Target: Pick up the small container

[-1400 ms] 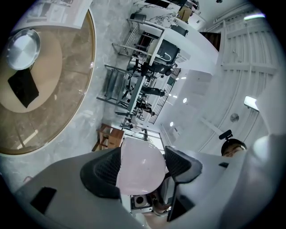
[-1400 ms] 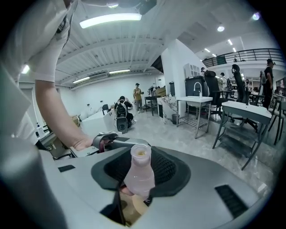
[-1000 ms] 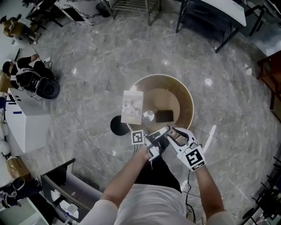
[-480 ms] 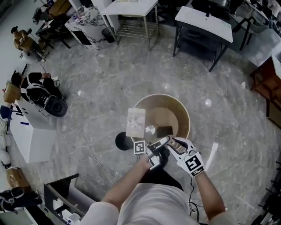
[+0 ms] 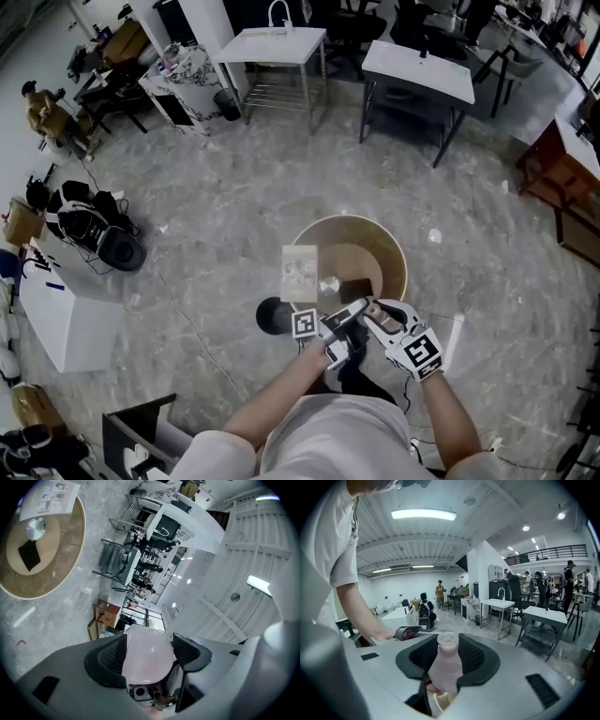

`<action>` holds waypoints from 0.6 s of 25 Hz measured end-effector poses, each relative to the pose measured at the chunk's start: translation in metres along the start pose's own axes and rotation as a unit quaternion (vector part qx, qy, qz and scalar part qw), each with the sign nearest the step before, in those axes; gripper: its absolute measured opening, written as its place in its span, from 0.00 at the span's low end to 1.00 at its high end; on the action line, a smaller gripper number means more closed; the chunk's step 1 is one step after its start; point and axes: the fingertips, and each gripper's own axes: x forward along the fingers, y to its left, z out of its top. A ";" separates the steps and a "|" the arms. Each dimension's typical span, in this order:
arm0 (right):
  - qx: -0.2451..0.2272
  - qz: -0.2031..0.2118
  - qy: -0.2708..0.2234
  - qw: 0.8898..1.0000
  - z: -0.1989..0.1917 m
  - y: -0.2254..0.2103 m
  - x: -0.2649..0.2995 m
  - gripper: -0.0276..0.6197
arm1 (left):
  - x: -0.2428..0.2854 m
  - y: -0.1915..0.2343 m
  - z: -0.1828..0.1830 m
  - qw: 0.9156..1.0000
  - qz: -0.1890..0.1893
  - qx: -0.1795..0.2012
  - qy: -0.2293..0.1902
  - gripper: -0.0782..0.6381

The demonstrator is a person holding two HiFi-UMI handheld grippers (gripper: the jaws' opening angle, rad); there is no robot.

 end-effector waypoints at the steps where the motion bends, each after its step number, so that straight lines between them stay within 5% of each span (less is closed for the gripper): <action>1: 0.002 -0.005 -0.002 1.000 0.004 0.005 -0.002 0.27 | -0.002 -0.005 -0.004 1.000 0.002 -0.002 0.002 0.55; 15: 0.004 -0.044 -0.016 0.999 0.033 0.088 -0.027 0.27 | -0.058 -0.052 -0.061 0.999 0.015 -0.007 0.035 0.55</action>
